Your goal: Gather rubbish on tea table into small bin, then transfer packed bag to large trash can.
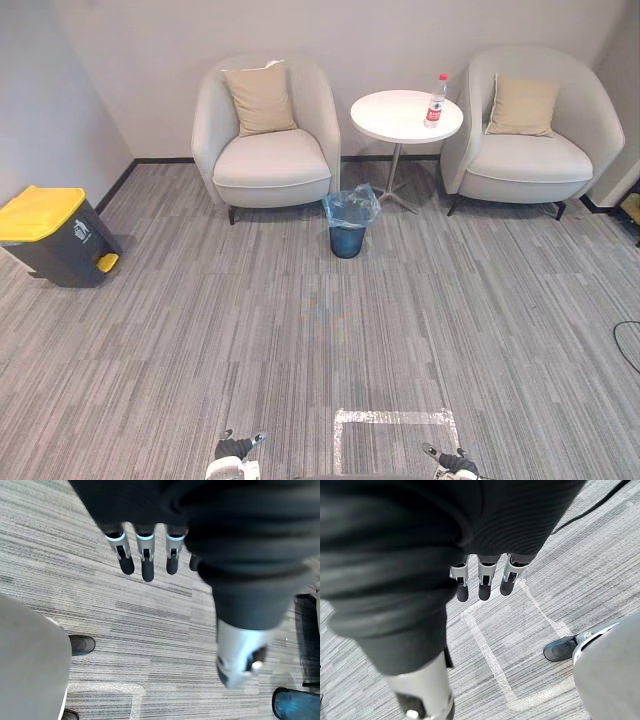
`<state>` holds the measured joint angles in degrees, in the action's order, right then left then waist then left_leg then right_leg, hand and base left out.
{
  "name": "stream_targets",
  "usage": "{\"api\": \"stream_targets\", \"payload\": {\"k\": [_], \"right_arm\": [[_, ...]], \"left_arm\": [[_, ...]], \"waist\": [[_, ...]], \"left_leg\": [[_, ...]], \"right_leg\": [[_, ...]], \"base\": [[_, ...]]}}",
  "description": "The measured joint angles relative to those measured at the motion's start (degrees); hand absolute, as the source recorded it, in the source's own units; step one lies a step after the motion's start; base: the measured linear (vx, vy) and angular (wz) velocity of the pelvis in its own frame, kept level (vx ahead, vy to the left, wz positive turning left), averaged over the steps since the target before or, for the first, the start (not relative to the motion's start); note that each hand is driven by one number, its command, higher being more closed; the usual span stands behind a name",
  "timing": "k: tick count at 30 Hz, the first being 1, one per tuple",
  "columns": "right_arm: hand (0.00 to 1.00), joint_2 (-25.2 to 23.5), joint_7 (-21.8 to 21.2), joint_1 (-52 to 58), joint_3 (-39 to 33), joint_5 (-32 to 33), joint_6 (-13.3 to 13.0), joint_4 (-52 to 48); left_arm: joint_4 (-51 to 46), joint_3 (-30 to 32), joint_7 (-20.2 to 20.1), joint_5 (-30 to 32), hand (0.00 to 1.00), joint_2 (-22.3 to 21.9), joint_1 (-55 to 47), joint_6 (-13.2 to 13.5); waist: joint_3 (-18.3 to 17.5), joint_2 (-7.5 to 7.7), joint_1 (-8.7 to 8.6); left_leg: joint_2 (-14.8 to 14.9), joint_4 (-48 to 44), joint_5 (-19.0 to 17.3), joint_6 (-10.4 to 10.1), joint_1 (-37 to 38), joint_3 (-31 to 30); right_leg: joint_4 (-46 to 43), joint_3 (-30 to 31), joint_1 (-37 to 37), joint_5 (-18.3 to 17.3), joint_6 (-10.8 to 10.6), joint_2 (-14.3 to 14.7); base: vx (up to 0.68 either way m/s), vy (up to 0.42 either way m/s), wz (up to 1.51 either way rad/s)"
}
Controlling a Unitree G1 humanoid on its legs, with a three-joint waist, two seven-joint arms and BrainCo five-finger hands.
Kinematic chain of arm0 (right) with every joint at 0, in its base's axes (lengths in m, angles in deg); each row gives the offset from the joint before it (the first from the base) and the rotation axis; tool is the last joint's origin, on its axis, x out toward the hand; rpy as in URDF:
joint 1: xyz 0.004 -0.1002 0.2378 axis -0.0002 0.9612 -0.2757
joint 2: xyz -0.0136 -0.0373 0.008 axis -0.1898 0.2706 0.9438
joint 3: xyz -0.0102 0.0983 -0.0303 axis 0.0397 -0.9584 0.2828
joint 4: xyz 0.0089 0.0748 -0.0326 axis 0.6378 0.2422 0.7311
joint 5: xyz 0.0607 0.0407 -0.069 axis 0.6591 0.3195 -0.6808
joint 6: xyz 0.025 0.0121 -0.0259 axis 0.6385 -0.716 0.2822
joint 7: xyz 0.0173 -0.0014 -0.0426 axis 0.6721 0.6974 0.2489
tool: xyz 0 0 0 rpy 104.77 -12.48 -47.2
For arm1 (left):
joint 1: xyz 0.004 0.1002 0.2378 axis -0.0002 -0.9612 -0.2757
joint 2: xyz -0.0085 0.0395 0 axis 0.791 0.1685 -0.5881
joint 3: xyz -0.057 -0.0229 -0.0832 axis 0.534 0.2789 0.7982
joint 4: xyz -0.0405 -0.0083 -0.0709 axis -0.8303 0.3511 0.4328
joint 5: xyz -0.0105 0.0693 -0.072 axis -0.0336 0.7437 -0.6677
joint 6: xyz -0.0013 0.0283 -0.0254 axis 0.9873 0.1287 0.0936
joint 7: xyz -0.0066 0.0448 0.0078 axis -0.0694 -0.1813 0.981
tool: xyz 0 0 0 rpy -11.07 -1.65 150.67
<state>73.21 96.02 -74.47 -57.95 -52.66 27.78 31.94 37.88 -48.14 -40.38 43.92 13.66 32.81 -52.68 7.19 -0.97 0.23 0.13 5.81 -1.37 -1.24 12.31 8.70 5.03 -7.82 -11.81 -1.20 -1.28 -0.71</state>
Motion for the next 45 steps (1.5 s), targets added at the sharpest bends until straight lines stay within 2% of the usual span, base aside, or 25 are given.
{"api": "stream_targets", "payload": {"k": [12,27,31,33,35,37,38,39,40,42,43,45], "right_arm": [[0.0,-1.08,-0.71,-0.18,-1.49,-0.07,0.6,0.0],[0.0,-1.23,-1.18,-0.22,-1.52,-0.03,0.98,-0.01],[0.0,-1.5,-1.11,-0.31,-1.51,0.16,0.92,-0.12],[0.0,-1.55,-1.09,-0.44,-1.51,0.31,0.84,-0.26],[0.0,-2.2,-1.05,-0.38,-1.52,2.21,0.48,-0.69],[0.0,-2.83,-0.88,-0.29,-1.59,2.88,0.25,-1.15],[0.0,-3.28,-0.68,0.49,-1.53,3.51,0.27,-2.77],[0.0,-3.22,-0.65,0.68,-1.52,3.57,0.25,-3.04],[0.0,-2.77,-0.54,1.1,-1.39,4.08,0.25,-3.13],[0.0,-2.21,-0.39,0.57,-1.35,4.94,0.29,-3.09],[0.0,-2.03,-0.38,0.43,-1.27,5.08,0.39,-2.99],[0.0,-1.99,-0.28,0.42,-0.99,5.13,0.38,-2.99]], "left_arm": [[0.18,1.65,-0.19,0.37,0.0,-0.67,0.22,-0.06],[1.28,-1.32,-1.26,1.22,0.0,0.45,1.3,-0.1],[1.13,-1.22,-1.18,0.96,0.0,0.74,1.62,-0.09],[1.07,-1.11,-1.17,0.91,0.0,1.15,1.99,-0.12],[-0.13,-0.67,-1.18,0.86,0.0,1.51,2.39,-0.22],[-1.31,-0.51,-1.21,0.9,0.0,1.85,2.47,-0.62],[-3.56,-0.07,-1.21,0.83,0.0,1.73,3.06,-1.17],[-3.99,-0.07,-1.21,0.82,0.0,1.54,3.04,-1.18],[-4.4,-0.09,-1.19,0.81,0.0,1.08,2.93,-1.17],[-4.5,-0.16,-1.18,0.81,0.0,0.64,3.18,-1.21],[-4.9,-0.16,-1.17,0.74,0.0,0.52,3.19,-1.21],[-5.23,-0.22,-1.17,0.71,0.0,0.45,3.19,-1.2]], "waist": [[0.2,0.32,0.21],[0.58,0.93,0.28],[1.09,1.1,0.29],[1.54,1.53,0.3],[2.38,1.73,0.29],[3.09,2.32,0.52],[3.73,2.82,0.77],[3.88,2.51,1.05],[3.85,2.13,1.6],[3.61,1.47,1.56],[3.63,1.39,1.58],[3.62,1.47,1.74]], "left_leg": [[0.03,0.02,-0.01,-0.01,-0.01,0.08],[0.19,0.02,-0.04,-0.06,-0.4,0.31],[0.79,-0.53,-0.6,-0.82,-1.08,1.33],[1.28,-3.79,-2.46,-1.3,-2.79,1.67],[3.35,-13.34,-7.21,-2.1,-6.85,2.06],[4.47,-21.48,-8.58,-2.52,-9.9,3.09],[6.31,-34.86,-8.62,-2.35,-15.01,4.22],[6.84,-37.88,-8.45,-2.11,-15.96,4.27],[8.1,-44.7,-8.79,-1.01,-19.05,4.14],[8.26,-47.72,-11.08,-1.52,-21.98,3.23],[8.02,-46.09,-12.05,-1.83,-23.64,3.34],[6.43,-37.71,-11.79,-1.87,-25.04,3.82]], "right_leg": [[0.0,-0.12,-0.02,-0.05,-0.07,0.0],[0.04,0.25,0.58,-0.07,-0.07,0.15],[0.0,0.57,0.91,-0.48,0.3,0.54],[-0.77,0.53,1.12,-1.34,0.61,0.64],[-3.56,0.23,2.54,-3.44,1.55,1.38],[-4.95,0.51,3.05,-5.21,2.89,1.37],[-7.19,1.32,2.76,-6.83,3.13,1.14],[-7.88,1.86,2.59,-7.24,3.04,1.29],[-9.3,3.21,2.4,-8.52,3.64,1.48],[-9.92,5.32,1.71,-9.89,4.2,1.23],[-9.85,6.67,1.58,-10.23,4.57,0.64],[-9.84,8.99,1.36,-11.12,3.43,-1.06]], "base": [[-0.02,-0.018,0.0],[0.0,-0.004,-0.01],[0.0,-0.006,-0.07],[0.0,-0.051,-0.08],[0.06,-0.078,-0.08],[0.05,-0.082,-0.08],[0.06,-0.098,-0.18],[0.09,-0.104,-0.4],[0.08,-0.016,-0.35],[0.22,0.025,-0.48],[0.33,0.087,-0.62],[0.31,0.128,-0.65]]}}
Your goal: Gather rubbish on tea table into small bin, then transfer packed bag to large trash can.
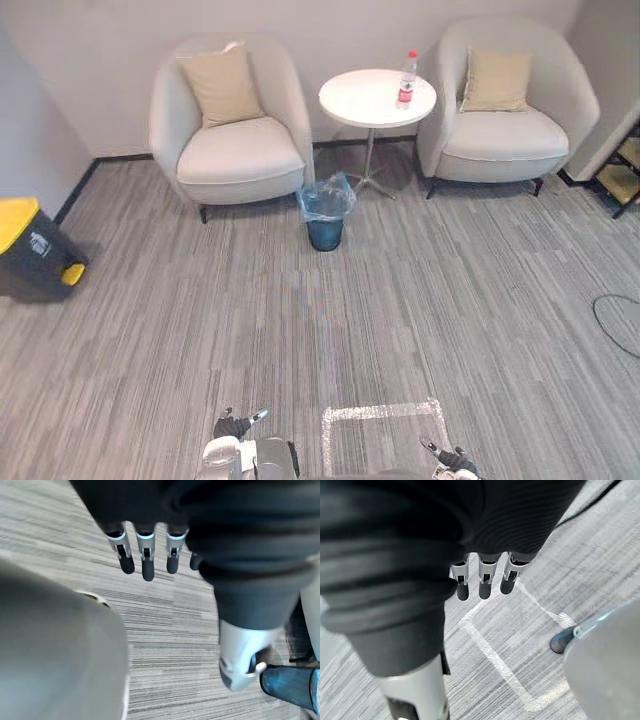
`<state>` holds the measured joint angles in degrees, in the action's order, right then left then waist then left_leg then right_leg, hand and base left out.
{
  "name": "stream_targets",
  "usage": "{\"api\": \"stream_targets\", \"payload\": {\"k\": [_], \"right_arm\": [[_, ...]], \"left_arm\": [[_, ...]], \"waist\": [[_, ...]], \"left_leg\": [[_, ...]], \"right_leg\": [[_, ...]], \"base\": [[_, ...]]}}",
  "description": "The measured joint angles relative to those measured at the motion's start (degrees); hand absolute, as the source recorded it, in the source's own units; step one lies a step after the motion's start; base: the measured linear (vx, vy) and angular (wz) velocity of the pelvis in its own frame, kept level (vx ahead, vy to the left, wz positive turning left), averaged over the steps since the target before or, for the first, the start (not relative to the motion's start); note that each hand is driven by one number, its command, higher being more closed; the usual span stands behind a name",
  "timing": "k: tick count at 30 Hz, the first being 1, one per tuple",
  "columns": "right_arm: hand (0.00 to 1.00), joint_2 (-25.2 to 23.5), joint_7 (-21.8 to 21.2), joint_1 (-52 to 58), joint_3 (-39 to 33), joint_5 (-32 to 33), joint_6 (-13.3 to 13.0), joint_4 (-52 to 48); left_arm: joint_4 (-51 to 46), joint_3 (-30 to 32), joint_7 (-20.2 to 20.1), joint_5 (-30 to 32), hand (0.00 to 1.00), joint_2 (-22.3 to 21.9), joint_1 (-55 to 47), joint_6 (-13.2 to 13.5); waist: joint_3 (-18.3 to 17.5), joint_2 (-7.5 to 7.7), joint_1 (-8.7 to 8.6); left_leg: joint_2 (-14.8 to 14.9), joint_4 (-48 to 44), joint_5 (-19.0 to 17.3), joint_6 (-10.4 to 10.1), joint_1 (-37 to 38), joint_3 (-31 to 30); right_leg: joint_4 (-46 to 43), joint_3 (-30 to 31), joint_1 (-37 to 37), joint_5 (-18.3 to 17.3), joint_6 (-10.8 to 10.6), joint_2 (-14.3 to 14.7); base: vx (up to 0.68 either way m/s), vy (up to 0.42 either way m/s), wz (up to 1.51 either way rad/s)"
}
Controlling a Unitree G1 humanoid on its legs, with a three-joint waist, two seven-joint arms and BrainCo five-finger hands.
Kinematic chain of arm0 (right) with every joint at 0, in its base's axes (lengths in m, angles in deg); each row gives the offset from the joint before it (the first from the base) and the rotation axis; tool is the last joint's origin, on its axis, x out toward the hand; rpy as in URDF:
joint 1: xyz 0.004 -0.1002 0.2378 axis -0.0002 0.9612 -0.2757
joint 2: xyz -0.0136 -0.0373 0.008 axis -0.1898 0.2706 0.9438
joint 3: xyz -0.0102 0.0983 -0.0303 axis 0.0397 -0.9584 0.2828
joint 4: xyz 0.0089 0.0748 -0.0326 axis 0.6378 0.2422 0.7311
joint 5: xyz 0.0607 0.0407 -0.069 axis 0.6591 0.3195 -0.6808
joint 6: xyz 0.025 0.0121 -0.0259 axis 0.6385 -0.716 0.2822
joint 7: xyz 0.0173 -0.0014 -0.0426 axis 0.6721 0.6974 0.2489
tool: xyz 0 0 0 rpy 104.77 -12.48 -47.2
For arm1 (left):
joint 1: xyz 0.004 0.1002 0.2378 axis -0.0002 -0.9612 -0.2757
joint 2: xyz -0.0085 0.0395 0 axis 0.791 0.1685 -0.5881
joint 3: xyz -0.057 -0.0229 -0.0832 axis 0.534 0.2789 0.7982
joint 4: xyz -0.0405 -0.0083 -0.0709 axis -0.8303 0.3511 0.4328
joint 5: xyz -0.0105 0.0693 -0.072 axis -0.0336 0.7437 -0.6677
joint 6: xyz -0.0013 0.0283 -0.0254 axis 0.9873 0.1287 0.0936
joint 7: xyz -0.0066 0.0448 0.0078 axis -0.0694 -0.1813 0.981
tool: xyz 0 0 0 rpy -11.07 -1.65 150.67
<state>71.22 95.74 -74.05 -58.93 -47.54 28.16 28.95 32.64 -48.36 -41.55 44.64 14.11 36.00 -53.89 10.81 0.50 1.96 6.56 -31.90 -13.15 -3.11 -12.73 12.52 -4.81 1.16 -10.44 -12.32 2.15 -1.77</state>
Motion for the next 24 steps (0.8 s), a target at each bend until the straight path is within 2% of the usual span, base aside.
{"api": "stream_targets", "payload": {"k": [1,2,3,4,6,8,9,10,11,12,13,14,15,16,17,18,19,20,21,22,23,24], "right_arm": [[0.0,0.01,0.02,-0.01,0.03,0.0,0.01,-0.01],[0.0,0.0,0.09,0.04,0.04,-0.04,0.05,0.0],[0.0,0.32,0.06,0.14,0.03,-0.08,0.05,0.08],[0.0,0.69,0.02,0.37,0.01,-0.11,0.07,0.35],[0.0,0.19,0.07,0.02,0.33,-0.24,0.59,0.98],[0.0,-0.51,-0.38,0.24,0.64,-0.74,0.61,0.86],[0.0,-0.67,-0.77,0.21,0.57,-0.75,0.6,0.64],[0.0,-0.58,-0.97,0.21,0.49,-0.74,0.56,0.08],[0.0,-0.5,-1.08,0.09,0.46,-0.75,0.45,-0.13],[0.0,-0.22,-1.23,-0.21,0.15,-1.32,0.51,-0.04],[0.0,0.04,-1.26,-0.28,-0.02,-1.77,0.59,0.0],[0.0,0.41,-1.44,-0.37,-0.02,-2.85,0.57,0.01],[0.0,0.61,-1.58,-0.65,-0.03,-2.97,0.59,0.09],[0.0,0.71,-1.69,-0.71,-0.03,-2.98,0.55,0.09],[0.0,0.94,-1.86,-1.08,-0.09,-2.97,0.54,0.22],[0.0,1.07,-1.98,-1.44,-0.08,-2.98,0.6,0.49],[0.0,1.08,-2.02,-1.6,-0.06,-3.11,0.6,0.87],[0.0,1.05,-2.05,-1.53,-0.07,-3.26,0.59,1.49],[0.0,1.89,-2.4,-2.1,-0.36,-3.08,0.46,2.08],[0.0,3.74,-2.43,-3.34,-0.46,-4.09,0.64,2.8],[0.0,4.12,-2.45,-3.4,-0.64,-4.55,0.62,2.83],[0.0,4.29,-2.43,-3.88,-1.46,-4.54,0.61,2.83]], "left_arm": [[0.05,0.0,0.01,0.01,0.0,-0.02,-0.01,-0.01],[0.21,-0.02,0.02,0.05,0.0,-0.02,-0.06,-0.05],[0.48,-0.27,0.03,0.04,0.0,-0.24,-0.17,-0.06],[1.0,-0.53,0.01,0.02,0.0,-0.38,-0.37,-0.03],[0.98,-0.48,0.11,-0.36,0.0,0.26,-0.14,-0.13],[1.53,-0.54,0.05,-0.39,0.0,0.86,-0.05,-0.08],[2.04,-0.72,0.04,-0.4,0.0,1.11,0.16,-0.12],[2.46,-1.26,0.02,-0.55,0.0,1.2,0.53,-0.25],[3.07,-1.56,0.02,-0.78,0.0,1.16,0.78,-0.35],[4.0,-3.08,0.02,-0.92,0.0,1.24,1.16,-0.37],[4.28,-3.66,0.02,-0.93,0.0,1.23,1.27,-0.41],[4.81,-5.09,0.02,-1.04,0.0,1.24,1.38,-0.48],[5.4,-5.67,-0.01,-1.33,0.0,1.32,1.53,-0.49],[5.43,-5.88,-0.02,-1.58,0.0,1.35,1.49,-0.49],[5.88,-7.17,-0.05,-1.95,0.0,1.83,1.48,-0.44],[6.36,-7.23,-0.07,-1.95,0.0,2.08,1.48,-0.35],[6.49,-7.22,-0.09,-1.93,0.0,2.57,1.26,-0.28],[6.45,-7.14,-0.09,-1.93,0.0,2.99,0.91,-0.18],[7.15,-6.73,-0.04,-1.9,0.0,2.86,1.07,-0.11],[7.81,-6.13,-0.09,-1.96,0.0,0.98,0.88,-0.26],[7.81,-5.9,-0.09,-1.94,0.0,0.3,0.89,-0.22],[7.71,-4.7,-0.07,-1.99,0.0,-0.36,1.08,-0.17]], "waist": [[0.01,0.01,0.0],[0.02,0.12,0.02],[-0.21,-0.28,0.05],[-0.47,-0.77,0.46],[-1.71,0.73,0.83],[-2.4,2.28,1.21],[-2.53,2.59,1.24],[-2.44,2.43,0.77],[-2.32,2.24,0.65],[-1.83,1.46,0.73],[-1.71,1.28,0.63],[-1.42,0.63,0.36],[-1.42,0.43,0.21],[-1.39,0.31,0.14],[-1.27,0.1,0.06],[-1.24,0.1,-0.01],[-1.16,0.52,-0.08],[-1.13,1.3,-0.12],[-0.62,0.74,-0.57],[-0.64,-2.87,-0.28],[-0.28,-3.19,-0.43],[0.45,-4.27,-0.76]], "left_leg": [[-1.08,4.03,0.54,0.1,-0.2,0.33],[-2.94,10.3,2.94,0.17,-0.24,0.03],[-4.72,16.64,5.99,0.27,0.12,-2.19],[-5.02,18.11,9.69,0.95,0.72,-2.87],[-6.43,16.54,6.87,2.38,2.21,0.66],[-7.38,17.07,5.79,3.94,5.53,3.35],[-7.64,18.08,5.47,4.52,8.3,4.56],[-7.76,19.44,5.16,4.93,11.14,4.29],[-7.75,20.54,5.05,5.05,13.14,4.13],[-7.58,22.85,5.04,5.06,17.01,4.12],[-7.36,23.82,5.04,5.06,18.72,4.16],[-6.59,25.26,5.05,5.06,22.07,4.34],[-5.39,25.23,5.05,5.06,23.73,4.4],[-4.89,25.09,5.05,5.06,24.16,4.33],[-3.6,24.86,5.05,5.05,25.14,4.24],[-3.11,24.88,5.03,5.02,25.8,4.2],[-3.39,24.84,4.71,4.43,26.92,4.1],[-4.22,24.68,3.82,2.97,27.44,3.63],[-4.22,24.72,2.4,0.88,29.07,2.3],[-1.7,24.04,1.92,0.02,29.22,0.95],[-1.41,22.51,1.92,0.01,28.66,0.3],[-0.59,19.04,1.94,-0.01,27.95,-0.42]], "right_leg": [[0.07,0.85,-0.38,-0.12,-0.39,-0.9],[0.24,2.18,-1.01,-1.04,-1.31,-2.45],[0.28,3.54,-1.65,-2.23,-2.38,-3.48],[0.02,4.73,-1.78,-3.32,-3.22,-3.56],[-4.25,6.88,-0.96,-4.04,-3.86,-5.8],[-12.64,7.14,1.67,-3.89,-4.15,-7.08],[-21.32,7.18,4.72,-2.96,-6.39,-7.21],[-29.91,5.72,7.95,-2.58,-11.0,-7.19],[-35.15,3.88,10.0,-3.18,-12.33,-7.28],[-40.51,0.05,12.62,-4.76,-10.97,-7.7],[-41.49,-2.3,13.17,-5.42,-9.96,-8.1],[-41.44,-7.88,14.59,-6.97,-7.27,-9.09],[-38.66,-11.87,16.32,-7.79,-5.79,-9.16],[-37.18,-13.32,17.06,-7.88,-5.56,-9.05],[-31.37,-16.53,19.29,-7.16,-4.77,-8.47],[-26.16,-17.47,20.53,-4.71,-3.95,-7.55],[-16.39,-17.89,21.12,3.68,-2.17,-6.69],[-11.73,-17.2,21.33,11.28,-0.38,-6.55],[-12.24,-16.76,21.18,11.49,-0.34,-6.11],[-12.72,-16.25,21.17,10.59,-0.07,-4.04],[-12.57,-16.26,21.03,9.2,-0.16,-3.6],[-12.02,-16.44,19.83,8.6,0.12,-3.09]], "base": [[0.39,0.198,-0.65],[0.49,0.281,-0.68],[0.41,0.277,-0.76],[0.34,0.252,-0.83],[0.47,0.281,-0.75],[0.42,0.211,-0.57],[0.52,0.252,-0.51],[0.43,0.207,-0.39],[0.48,0.206,-0.26],[0.3,0.101,-0.17],[0.44,0.117,-0.18],[0.34,0.016,-0.09],[0.32,-0.021,-0.06],[0.3,-0.083,0.0],[0.31,-0.127,0.02],[0.4,-0.179,0.05],[0.35,-0.178,0.06],[0.3,-0.167,0.03],[0.34,-0.184,-0.25],[0.32,-0.177,-0.26],[0.37,-0.218,-0.23],[0.27,-0.231,0.11]]}}
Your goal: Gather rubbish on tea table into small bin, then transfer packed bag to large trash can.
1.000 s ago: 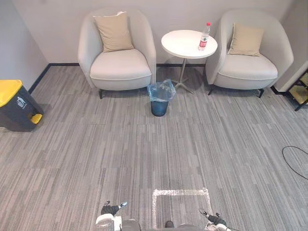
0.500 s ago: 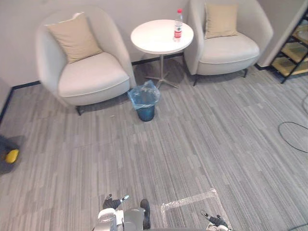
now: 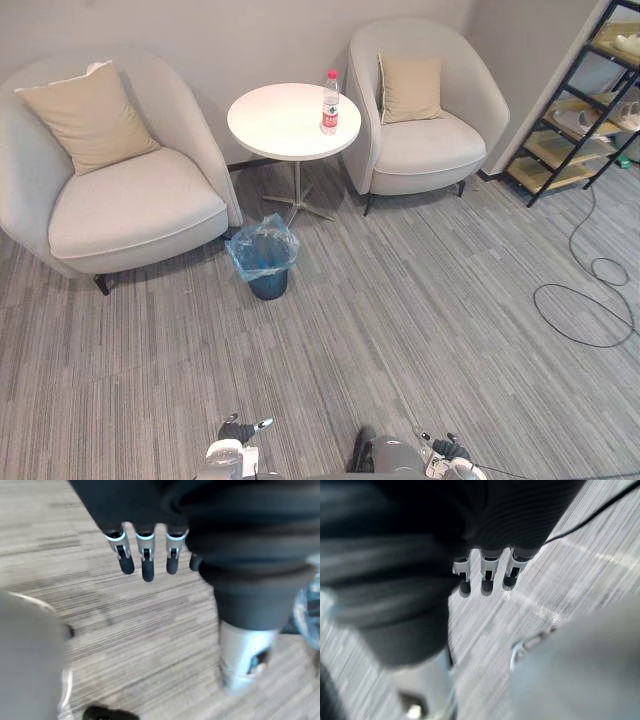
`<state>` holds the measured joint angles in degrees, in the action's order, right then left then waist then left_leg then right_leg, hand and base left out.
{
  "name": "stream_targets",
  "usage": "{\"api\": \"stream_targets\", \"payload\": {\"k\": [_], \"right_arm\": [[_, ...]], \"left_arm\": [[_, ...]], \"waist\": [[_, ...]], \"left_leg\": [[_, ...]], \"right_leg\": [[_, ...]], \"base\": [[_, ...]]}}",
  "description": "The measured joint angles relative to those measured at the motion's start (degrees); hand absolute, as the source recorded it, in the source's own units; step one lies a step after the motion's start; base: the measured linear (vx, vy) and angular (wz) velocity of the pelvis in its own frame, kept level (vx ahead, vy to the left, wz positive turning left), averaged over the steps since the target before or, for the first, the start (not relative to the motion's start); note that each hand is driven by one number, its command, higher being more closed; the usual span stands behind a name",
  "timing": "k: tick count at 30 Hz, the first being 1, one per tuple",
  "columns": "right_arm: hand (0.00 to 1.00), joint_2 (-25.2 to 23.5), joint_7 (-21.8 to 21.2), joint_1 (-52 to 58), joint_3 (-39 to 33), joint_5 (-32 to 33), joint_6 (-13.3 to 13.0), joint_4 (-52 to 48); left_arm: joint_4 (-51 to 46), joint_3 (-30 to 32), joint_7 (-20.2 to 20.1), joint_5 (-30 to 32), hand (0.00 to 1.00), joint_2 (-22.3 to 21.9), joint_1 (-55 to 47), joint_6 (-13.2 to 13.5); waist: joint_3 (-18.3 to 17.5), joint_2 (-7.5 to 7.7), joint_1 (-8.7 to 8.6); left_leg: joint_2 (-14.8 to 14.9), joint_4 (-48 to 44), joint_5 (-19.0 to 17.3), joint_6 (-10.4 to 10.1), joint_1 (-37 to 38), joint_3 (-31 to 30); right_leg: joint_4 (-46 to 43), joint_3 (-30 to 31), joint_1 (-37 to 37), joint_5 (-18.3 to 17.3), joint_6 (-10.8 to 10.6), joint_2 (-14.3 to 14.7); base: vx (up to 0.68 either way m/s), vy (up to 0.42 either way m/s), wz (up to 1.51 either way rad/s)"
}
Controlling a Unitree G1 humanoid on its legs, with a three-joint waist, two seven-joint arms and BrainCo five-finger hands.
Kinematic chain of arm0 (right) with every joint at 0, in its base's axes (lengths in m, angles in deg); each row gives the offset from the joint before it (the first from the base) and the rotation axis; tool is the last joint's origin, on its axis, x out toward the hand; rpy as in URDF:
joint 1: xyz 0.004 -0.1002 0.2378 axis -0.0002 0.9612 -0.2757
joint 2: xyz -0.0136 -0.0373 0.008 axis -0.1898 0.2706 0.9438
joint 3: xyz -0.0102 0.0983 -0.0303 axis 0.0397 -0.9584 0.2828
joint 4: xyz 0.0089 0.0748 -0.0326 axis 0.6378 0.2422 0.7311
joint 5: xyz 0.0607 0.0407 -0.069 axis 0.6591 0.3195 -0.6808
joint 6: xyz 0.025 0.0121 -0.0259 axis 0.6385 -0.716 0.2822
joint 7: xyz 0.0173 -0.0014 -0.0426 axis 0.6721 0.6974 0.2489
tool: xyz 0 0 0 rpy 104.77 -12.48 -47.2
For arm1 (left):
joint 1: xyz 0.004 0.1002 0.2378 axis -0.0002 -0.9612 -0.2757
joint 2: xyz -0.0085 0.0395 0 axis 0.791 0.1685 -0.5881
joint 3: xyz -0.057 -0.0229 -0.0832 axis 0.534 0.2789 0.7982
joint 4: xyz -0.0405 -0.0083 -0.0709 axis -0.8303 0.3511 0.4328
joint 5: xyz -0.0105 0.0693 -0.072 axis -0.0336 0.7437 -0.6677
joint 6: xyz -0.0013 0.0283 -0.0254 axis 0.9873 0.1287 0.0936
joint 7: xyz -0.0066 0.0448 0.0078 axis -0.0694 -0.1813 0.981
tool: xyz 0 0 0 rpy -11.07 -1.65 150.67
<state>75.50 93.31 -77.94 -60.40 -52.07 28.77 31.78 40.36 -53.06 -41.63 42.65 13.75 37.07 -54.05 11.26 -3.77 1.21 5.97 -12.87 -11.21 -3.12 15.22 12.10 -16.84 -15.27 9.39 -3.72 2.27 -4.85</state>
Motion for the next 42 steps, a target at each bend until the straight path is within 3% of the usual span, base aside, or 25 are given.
{"api": "stream_targets", "payload": {"k": [2,3,6,9,10,12,13,14,17,19,21,22,24,26,28,30,31,32,33,35,36,37,39,42], "right_arm": [[0.0,-0.55,0.02,0.21,-0.48,-0.01,0.07,-0.28],[0.0,-0.82,0.15,0.55,0.5,0.1,-0.02,-0.53],[0.0,-1.48,0.5,0.91,0.98,0.1,0.01,-0.53],[0.0,-1.59,0.53,0.98,0.97,0.68,0.24,-0.4],[0.0,-1.59,0.55,1.02,0.96,0.67,0.31,-0.46],[0.0,-1.49,0.54,0.98,0.94,0.61,0.31,-0.4],[0.0,-1.26,0.54,0.97,0.99,0.41,0.36,-0.19],[0.0,-1.47,0.59,0.98,1.04,0.36,0.49,0.35],[0.0,-2.88,0.5,1.47,1.09,-0.56,0.57,0.28],[0.0,-2.79,0.35,1.7,1.63,-0.73,0.62,-0.34],[0.0,-2.4,-0.16,1.65,2.06,-0.85,0.19,-0.85],[0.0,-2.43,-0.19,1.59,2.1,-0.88,0.12,-0.99],[0.0,-2.62,-0.26,1.38,2.08,-1.3,0.13,-1.68],[0.0,-2.74,-0.6,1.03,2.09,-2.43,0.05,-1.7],[0.0,-2.23,-0.86,0.27,1.99,-2.73,0.04,-1.67],[0.0,-1.76,-1.18,-0.32,2.03,-2.88,0.15,-1.44],[0.0,-1.84,-1.27,-0.24,2.04,-2.88,0.16,-0.25],[0.0,-1.23,-1.51,-0.67,1.67,-2.9,0.12,-0.11],[0.0,-0.92,-1.51,-0.75,1.68,-2.95,0.12,-0.1],[0.0,-0.2,-1.53,-0.36,1.5,-2.93,0.25,-0.05],[0.0,0.01,-1.43,-0.14,1.54,-2.84,0.19,-0.57],[0.0,0.17,-1.08,-0.07,1.78,-2.73,0.07,-0.71],[0.0,0.16,-0.41,0.37,2.2,-2.63,0.17,-0.35],[0.0,-0.59,-0.03,1.1,2.13,-2.05,0.24,-0.44]], "left_arm": [[-0.68,1.8,-0.04,0.05,0.0,-0.34,0.07,0.02],[-1.6,2.91,0.07,-0.05,0.0,-0.43,-0.02,0.01],[-3.34,3.04,0.0,0.02,0.0,-0.12,0.03,0.02],[-4.8,2.38,0.02,-0.03,0.0,0.08,0.06,0.13],[-5.14,2.46,0.05,-0.01,0.0,-0.02,0.07,0.11],[-5.09,2.42,0.03,0.0,0.0,-0.06,0.01,0.1],[-4.98,2.41,0.05,-0.12,0.0,-0.24,-0.04,0.13],[-4.6,2.06,0.02,0.01,0.0,0.58,0.18,0.08],[-4.66,2.07,0.0,0.01,0.0,1.63,0.38,0.05],[-4.53,1.88,-0.01,-0.03,0.0,1.65,0.46,-0.02],[-3.36,0.42,0.01,-0.08,0.0,2.52,0.34,-0.41],[-3.07,-0.22,-0.01,-0.07,0.0,2.82,0.3,-0.57],[-2.37,-2.16,0.0,-0.16,0.0,3.42,0.32,-0.73],[-2.34,-2.18,0.0,-0.19,0.0,3.38,0.15,-0.74],[-2.4,-2.17,0.03,-1.17,0.0,3.18,-0.04,-0.61],[-2.41,-2.14,0.02,-1.26,0.0,3.02,-0.1,-0.52],[-2.47,-1.95,-0.02,-1.22,0.0,3.39,-0.62,-0.45],[-1.56,-1.11,0.02,-1.17,0.0,2.8,-0.15,-0.24],[-1.22,-0.66,-0.02,-1.21,0.0,2.44,-0.16,-0.18],[-1.41,1.36,-0.04,-1.13,0.0,0.27,-0.64,0.12],[-2.13,2.68,-0.04,-1.14,0.0,0.27,-0.56,0.0],[-3.0,2.95,-0.04,-1.23,0.0,-0.28,-0.56,-0.05],[-3.98,2.77,-0.05,-1.2,0.0,-0.26,-0.54,0.07],[-4.82,2.18,-0.03,-1.13,0.0,0.02,-0.3,0.11]], "waist": [[0.46,0.16,-0.69],[0.69,0.21,-0.53],[1.07,0.92,0.39],[1.35,1.4,1.75],[1.37,1.44,2.1],[1.33,1.39,2.3],[1.3,1.27,2.81],[1.18,2.04,2.93],[0.55,4.61,2.72],[0.61,4.66,3.38],[0.78,4.8,2.75],[0.9,4.67,2.23],[1.0,4.97,2.06],[0.98,4.83,1.89],[1.3,4.19,1.6],[1.63,3.69,1.51],[1.03,5.04,1.53],[1.19,3.85,1.19],[1.16,3.34,1.19],[0.36,1.93,1.12],[0.12,0.85,0.66],[0.68,0.45,0.35],[0.96,0.6,1.24],[1.23,1.11,1.78]], "left_leg": [[3.02,-17.6,1.37,-1.68,-7.24,-2.25],[5.4,-28.23,5.3,-1.76,-11.81,-3.34],[7.41,-37.49,0.91,-2.11,-17.97,-3.2],[4.72,-26.88,-2.32,-2.17,-22.56,-0.84],[1.09,-13.14,-1.65,-1.96,-23.17,-1.83],[-1.43,-3.13,1.38,-2.02,-22.74,-4.4],[-3.0,3.67,9.19,-2.0,-21.26,-6.64],[-4.32,4.58,10.27,1.25,-19.11,-5.63],[-6.29,2.51,6.04,3.29,-18.27,-2.38],[-7.13,3.66,4.09,4.06,-15.04,-0.27],[-7.95,3.96,0.84,3.99,-9.84,0.05],[-7.95,3.84,0.33,4.04,-9.02,-0.16],[-7.78,5.64,0.0,3.97,-4.24,-1.02],[-6.98,6.62,-0.12,3.76,-2.15,-2.22],[-5.24,6.63,-0.67,2.83,-1.81,-3.98],[-3.56,6.6,-1.62,1.26,-0.87,-5.15],[-3.8,6.55,-2.6,-0.19,0.02,-6.57],[-1.89,5.71,-4.25,-1.7,1.31,-8.19],[-1.12,4.96,-4.24,-1.73,1.25,-8.54],[1.19,-5.81,-4.16,-1.79,-3.52,-11.27],[2.56,-17.3,-3.09,-2.65,-9.95,-12.93],[3.96,-27.53,1.07,-2.9,-15.02,-13.23],[6.62,-36.39,0.69,-2.67,-19.89,-9.19],[6.53,-32.46,-1.15,-2.1,-23.05,-2.13]], "right_leg": [[3.27,-0.77,-4.09,-1.56,0.74,1.89],[4.79,-1.08,-6.76,-2.17,1.36,3.1],[7.25,-1.0,-11.59,-3.39,1.57,4.24],[10.56,0.72,-14.62,-4.06,-0.03,3.77],[11.29,2.73,-15.48,-4.72,-1.05,3.36],[11.25,4.26,-15.91,-5.29,-1.82,2.98],[11.23,6.83,-16.42,-5.57,-2.48,3.03],[11.31,8.72,-17.61,-6.02,-3.42,2.28],[8.95,10.91,-17.34,-8.18,-5.67,-0.86],[-0.63,13.04,-14.55,-10.6,-8.17,-2.13],[-26.87,13.66,-4.18,-10.97,-14.45,-4.44],[-29.45,12.82,-3.39,-11.03,-14.33,-4.81],[-33.46,7.4,-1.08,-13.22,-11.55,-7.73],[-27.73,5.35,0.19,-13.97,-9.64,-8.3],[-17.93,5.12,2.12,-12.49,-7.61,-7.84],[-8.97,7.16,3.25,-6.95,-6.72,-6.66],[-2.56,10.23,2.97,0.86,-6.14,-6.32],[-5.42,10.4,2.94,0.92,-7.35,-4.54],[-6.02,10.18,2.78,0.08,-7.05,-4.11],[-5.75,8.09,1.62,-3.3,-5.33,-2.51],[-5.38,6.49,0.66,-5.09,-5.21,-1.6],[-4.59,5.49,-1.45,-5.93,-4.35,-0.87],[-2.3,4.17,-5.91,-6.82,-2.68,-0.3],[3.31,2.15,-12.19,-7.16,-3.32,-0.39]], "base": [[0.27,-0.229,0.12],[0.24,-0.149,-0.01],[0.22,-0.112,-0.11],[0.23,-0.021,-0.33],[0.27,0.102,-0.46],[0.28,0.14,-0.6],[0.46,0.213,-0.76],[0.39,0.179,-0.69],[0.35,0.171,-0.43],[0.28,0.172,-0.57],[0.25,0.139,-0.23],[0.37,0.059,0.31],[0.34,-0.007,0.43],[0.26,-0.081,0.42],[0.35,-0.217,0.44],[0.25,-0.215,0.31],[0.35,-0.361,0.23],[0.4,-0.427,0.22],[0.4,-0.438,0.17],[0.29,-0.344,0.15],[0.31,-0.393,0.34],[0.3,-0.37,0.41],[0.23,-0.206,0.26],[0.26,-0.152,0.31]]}}
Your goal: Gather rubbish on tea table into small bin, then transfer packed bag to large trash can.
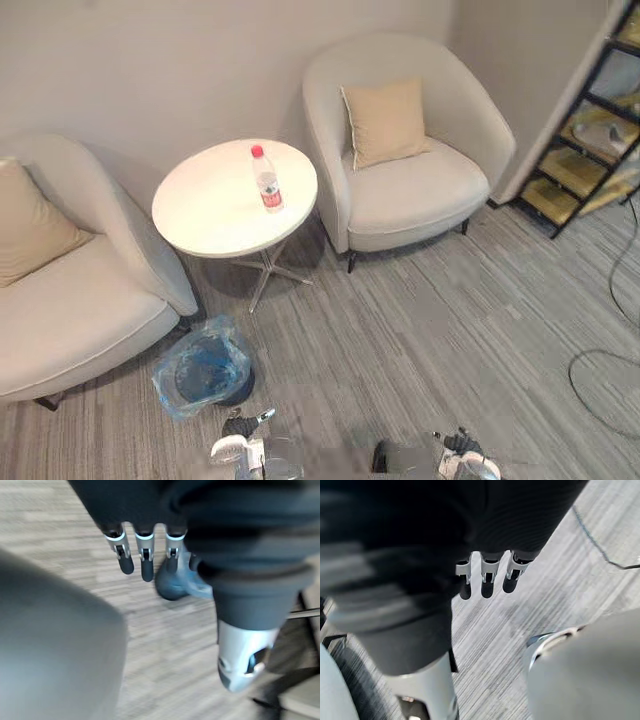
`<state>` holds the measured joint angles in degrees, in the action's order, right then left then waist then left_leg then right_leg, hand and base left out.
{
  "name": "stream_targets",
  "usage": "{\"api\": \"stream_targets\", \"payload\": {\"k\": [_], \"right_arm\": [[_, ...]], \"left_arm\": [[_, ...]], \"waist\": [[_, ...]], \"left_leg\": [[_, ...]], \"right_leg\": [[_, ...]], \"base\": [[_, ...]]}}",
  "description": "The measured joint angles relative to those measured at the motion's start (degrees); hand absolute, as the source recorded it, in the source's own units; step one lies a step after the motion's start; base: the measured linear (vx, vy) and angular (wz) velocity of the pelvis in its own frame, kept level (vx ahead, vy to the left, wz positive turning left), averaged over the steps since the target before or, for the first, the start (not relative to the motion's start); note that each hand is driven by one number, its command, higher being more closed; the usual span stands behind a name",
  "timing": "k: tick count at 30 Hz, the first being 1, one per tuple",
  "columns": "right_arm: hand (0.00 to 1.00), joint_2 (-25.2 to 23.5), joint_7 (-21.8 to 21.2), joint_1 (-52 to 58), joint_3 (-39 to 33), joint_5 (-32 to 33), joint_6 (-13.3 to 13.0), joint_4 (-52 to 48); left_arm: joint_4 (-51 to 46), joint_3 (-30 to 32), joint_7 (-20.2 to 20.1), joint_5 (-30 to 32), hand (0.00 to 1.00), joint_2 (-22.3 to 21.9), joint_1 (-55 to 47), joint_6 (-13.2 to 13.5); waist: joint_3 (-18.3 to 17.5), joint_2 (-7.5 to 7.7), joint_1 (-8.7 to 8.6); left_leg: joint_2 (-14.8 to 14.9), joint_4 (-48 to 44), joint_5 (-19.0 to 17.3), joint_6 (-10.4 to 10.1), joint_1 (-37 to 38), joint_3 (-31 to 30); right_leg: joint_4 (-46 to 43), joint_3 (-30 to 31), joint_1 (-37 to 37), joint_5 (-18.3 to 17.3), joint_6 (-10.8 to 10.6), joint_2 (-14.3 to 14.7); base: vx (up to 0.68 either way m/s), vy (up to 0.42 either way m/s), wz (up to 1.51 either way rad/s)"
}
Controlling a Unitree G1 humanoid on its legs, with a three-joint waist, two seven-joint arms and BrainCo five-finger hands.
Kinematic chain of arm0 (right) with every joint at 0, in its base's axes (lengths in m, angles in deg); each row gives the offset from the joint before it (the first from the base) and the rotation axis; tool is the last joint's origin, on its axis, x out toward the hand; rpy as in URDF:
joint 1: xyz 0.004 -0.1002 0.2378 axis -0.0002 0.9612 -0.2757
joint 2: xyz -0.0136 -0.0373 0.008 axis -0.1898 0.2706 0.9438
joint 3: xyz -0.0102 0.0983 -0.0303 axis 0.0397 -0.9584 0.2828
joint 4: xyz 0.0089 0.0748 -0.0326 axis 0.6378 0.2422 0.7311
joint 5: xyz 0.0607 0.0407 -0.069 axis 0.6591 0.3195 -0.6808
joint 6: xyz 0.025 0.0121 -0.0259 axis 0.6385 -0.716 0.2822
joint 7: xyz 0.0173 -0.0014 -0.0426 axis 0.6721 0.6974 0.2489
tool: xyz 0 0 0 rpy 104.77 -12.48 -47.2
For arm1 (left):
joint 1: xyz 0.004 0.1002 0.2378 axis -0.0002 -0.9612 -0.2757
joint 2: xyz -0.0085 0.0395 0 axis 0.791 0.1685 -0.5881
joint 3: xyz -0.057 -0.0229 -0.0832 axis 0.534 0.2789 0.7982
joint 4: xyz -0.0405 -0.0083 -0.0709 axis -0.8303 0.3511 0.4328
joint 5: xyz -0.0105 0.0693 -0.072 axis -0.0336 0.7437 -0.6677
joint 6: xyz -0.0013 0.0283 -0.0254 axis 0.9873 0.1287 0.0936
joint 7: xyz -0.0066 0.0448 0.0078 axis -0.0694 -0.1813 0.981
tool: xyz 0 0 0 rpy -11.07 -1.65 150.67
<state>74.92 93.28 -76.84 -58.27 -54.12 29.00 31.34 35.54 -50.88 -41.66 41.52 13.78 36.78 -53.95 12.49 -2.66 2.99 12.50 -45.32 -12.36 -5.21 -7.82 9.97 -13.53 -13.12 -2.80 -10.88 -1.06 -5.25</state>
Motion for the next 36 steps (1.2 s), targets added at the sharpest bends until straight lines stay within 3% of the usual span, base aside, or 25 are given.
{"api": "stream_targets", "payload": {"k": [2,3,4,5,6,8,10,11,12,13,14,16,20,21,22,23,24,25,26,28,32,35,36], "right_arm": [[0.0,-0.12,0.11,-0.01,-0.08,0.45,0.13,0.13],[0.0,-0.05,0.13,0.07,-0.35,0.47,0.26,0.33],[0.0,0.0,0.13,0.04,-0.51,0.47,0.27,0.49],[0.0,0.03,0.13,0.02,-0.58,0.47,0.34,0.8],[0.0,-0.49,0.15,-0.12,-0.49,0.47,0.33,1.55],[0.0,-1.51,0.08,-1.53,-0.22,0.43,0.44,2.53],[0.0,-1.6,-0.02,-1.48,-0.21,0.16,0.46,2.52],[0.0,-1.48,-0.13,-1.5,-0.04,0.02,0.43,2.57],[0.0,-1.34,-0.38,-1.51,0.07,-0.49,0.29,2.46],[0.0,-1.41,-0.6,-1.53,0.05,-0.63,0.2,2.17],[0.0,-1.43,-0.65,-1.48,0.0,-0.63,0.1,2.07],[0.0,-1.03,-0.73,-1.03,0.15,-0.78,-0.02,1.18],[0.0,-0.92,-1.28,-1.23,-0.34,-0.77,-0.3,-0.03],[0.0,-0.8,-1.48,-1.38,-0.77,-0.74,-0.35,-0.14],[0.0,-0.79,-1.49,-1.41,-0.81,-0.73,-0.36,-0.13],[0.0,-1.25,-1.46,-1.35,-0.71,-0.73,-0.28,0.12],[0.0,-2.0,-1.47,-1.14,-1.07,-0.15,-0.29,0.11],[0.0,-1.53,-1.47,-1.26,-1.12,-0.17,-0.28,0.09],[0.0,-0.6,-1.32,-0.88,-1.16,-0.2,-0.19,0.45],[0.0,-0.59,-1.28,-0.85,-1.06,-0.31,-0.17,0.17],[0.0,-0.81,-0.61,0.51,-0.89,-0.13,-0.21,-0.18],[0.0,-0.82,-0.48,0.82,-0.55,0.01,-0.21,-0.3],[0.0,-0.77,-0.48,0.83,-0.54,0.31,-0.22,-0.44]], "left_arm": [[-0.21,-1.2,-0.01,0.01,0.0,0.49,0.39,0.0],[-0.21,-2.44,-0.04,0.02,0.0,0.91,0.31,-0.01],[-0.18,-2.57,-0.06,0.05,0.0,0.88,0.3,0.01],[-0.05,-2.48,-0.06,-0.06,0.0,0.84,0.3,0.08],[0.29,-2.61,-0.17,0.17,0.0,1.31,0.72,-0.01],[1.17,-2.41,-0.78,1.13,0.0,2.49,1.64,-0.03],[1.4,-2.52,-1.25,1.12,0.0,2.83,1.71,-0.04],[2.11,-2.56,-1.24,1.14,0.0,2.97,1.7,-0.05],[2.55,-3.18,-1.24,1.1,0.0,3.07,1.7,-0.09],[2.65,-4.5,-1.25,1.11,0.0,3.82,1.84,-0.13],[3.07,-5.05,-1.25,1.12,0.0,4.16,1.88,-0.16],[4.0,-6.42,-1.25,1.11,0.0,4.49,1.88,-0.34],[4.57,-6.13,-1.13,0.94,0.0,4.0,1.85,-0.29],[4.42,-5.84,-1.16,0.98,0.0,3.44,1.94,-0.28],[4.36,-5.16,-1.18,1.01,0.0,3.2,1.89,-0.24],[4.16,-3.08,-1.18,1.1,0.0,2.98,1.51,-0.19],[4.09,-0.83,-1.11,1.14,0.0,2.71,1.24,-0.2],[4.18,-0.02,-1.12,1.1,0.0,1.93,1.24,-0.38],[3.84,2.27,-1.13,1.11,0.0,-0.37,0.37,-0.41],[3.42,2.49,-1.17,1.15,0.0,-1.03,0.1,-0.31],[1.33,2.48,-1.15,1.11,0.0,-0.79,-0.09,-0.14],[1.13,1.87,-1.13,1.08,0.0,-0.59,-0.27,-0.02],[1.31,1.37,-1.14,1.09,0.0,-0.44,-0.24,-0.01]], "waist": [[0.1,0.15,0.1],[0.08,0.09,0.17],[0.14,-0.07,0.24],[0.25,0.07,0.84],[0.2,1.35,1.22],[0.54,3.44,0.63],[0.71,3.95,0.83],[0.63,3.64,0.85],[0.66,3.65,0.65],[1.03,4.21,0.42],[1.19,4.05,0.25],[0.95,4.37,-0.16],[1.1,3.63,-1.0],[1.25,2.81,-1.07],[1.27,2.66,-1.06],[0.91,3.2,-0.97],[0.76,4.04,-1.1],[0.76,3.03,-1.14],[-0.98,1.1,-0.49],[-1.52,-0.12,-0.63],[-1.32,0.48,0.26],[-1.36,0.66,0.3],[-1.4,0.6,0.24]], "left_leg": [[-4.21,14.67,0.13,0.33,-1.37,2.38],[-7.67,28.35,3.93,-0.25,-0.56,2.68],[-8.57,32.96,6.46,0.07,0.0,2.85],[-9.42,36.4,12.71,1.3,0.8,2.85],[-10.96,38.72,13.99,3.5,2.51,3.42],[-12.78,37.5,12.68,6.39,2.84,3.72],[-13.51,36.93,11.19,7.18,4.5,4.55],[-13.4,37.26,8.89,7.07,7.22,4.65],[-13.37,37.67,7.15,6.84,9.29,4.53],[-14.18,38.8,6.13,6.66,12.55,3.82],[-14.44,39.16,5.89,6.64,13.73,3.53],[-14.8,41.21,5.09,6.25,18.73,2.28],[-14.05,42.9,4.77,5.74,21.05,-2.28],[-12.75,42.56,4.25,4.89,21.04,-3.44],[-12.39,42.34,3.93,4.46,21.02,-4.17],[-11.91,41.57,2.73,2.93,20.91,-5.9],[-11.62,39.86,0.58,1.52,20.98,-7.87],[-10.86,39.24,0.26,1.08,21.06,-8.15],[-8.39,36.71,-0.05,0.55,19.65,-7.91],[-7.27,33.13,-0.02,0.5,17.51,-8.1],[-3.58,16.67,1.64,-1.2,9.58,-2.7],[-3.53,19.68,1.83,-0.43,8.41,2.34],[-4.45,25.71,3.38,0.33,8.35,3.47]], "right_leg": [[3.94,-1.65,-3.13,0.49,-0.91,-0.46],[5.49,-2.47,-4.51,0.7,-1.0,-0.65],[6.04,-2.6,-5.09,0.61,-1.32,-0.56],[6.73,-2.17,-5.94,0.4,-2.0,-0.44],[8.24,-1.51,-7.46,0.57,-2.86,-1.08],[8.67,0.04,-8.14,1.07,-3.71,-2.97],[5.08,2.76,-8.09,1.12,-3.82,-4.01],[-3.92,5.0,-5.79,0.32,-5.12,-4.21],[-13.46,6.19,-2.53,0.18,-7.79,-4.83],[-26.89,7.87,2.94,1.49,-11.96,-6.45],[-31.03,8.14,4.48,0.89,-12.21,-7.02],[-38.14,6.76,8.35,-2.5,-10.56,-8.47],[-22.82,6.99,12.55,-4.53,-7.09,-7.26],[-15.14,10.76,12.94,-2.87,-5.42,-4.74],[-12.74,12.49,12.94,-1.95,-5.28,-3.76],[-6.18,18.48,12.2,2.1,-4.87,-1.73],[-4.96,19.53,11.36,6.27,-5.1,-1.63],[-5.54,17.99,11.07,6.27,-4.81,-1.28],[-5.22,15.58,10.57,4.89,-3.21,0.06],[-5.0,13.05,9.59,3.9,-2.33,0.23],[-4.01,5.66,3.73,1.05,-0.29,-0.89],[-3.06,3.48,2.5,0.41,-0.92,-2.02],[-3.09,2.88,2.75,0.29,-1.37,-2.29]], "base": [[0.29,-0.025,0.35],[0.33,0.048,0.23],[0.34,0.076,0.1],[0.32,0.07,-0.04],[0.42,0.069,-0.03],[0.49,0.098,0.06],[0.34,0.128,-0.03],[0.28,0.138,-0.14],[0.32,0.147,-0.11],[0.26,0.1,0.05],[0.28,0.051,0.22],[0.24,0.002,0.42],[0.27,-0.112,0.67],[0.19,-0.165,0.45],[0.29,-0.299,0.62],[0.21,-0.24,0.7],[0.3,-0.394,0.67],[0.26,-0.348,0.61],[0.26,-0.326,0.36],[0.2,-0.265,0.67],[0.11,-0.221,0.89],[0.03,-0.074,0.57],[0.06,0.049,0.33]]}}
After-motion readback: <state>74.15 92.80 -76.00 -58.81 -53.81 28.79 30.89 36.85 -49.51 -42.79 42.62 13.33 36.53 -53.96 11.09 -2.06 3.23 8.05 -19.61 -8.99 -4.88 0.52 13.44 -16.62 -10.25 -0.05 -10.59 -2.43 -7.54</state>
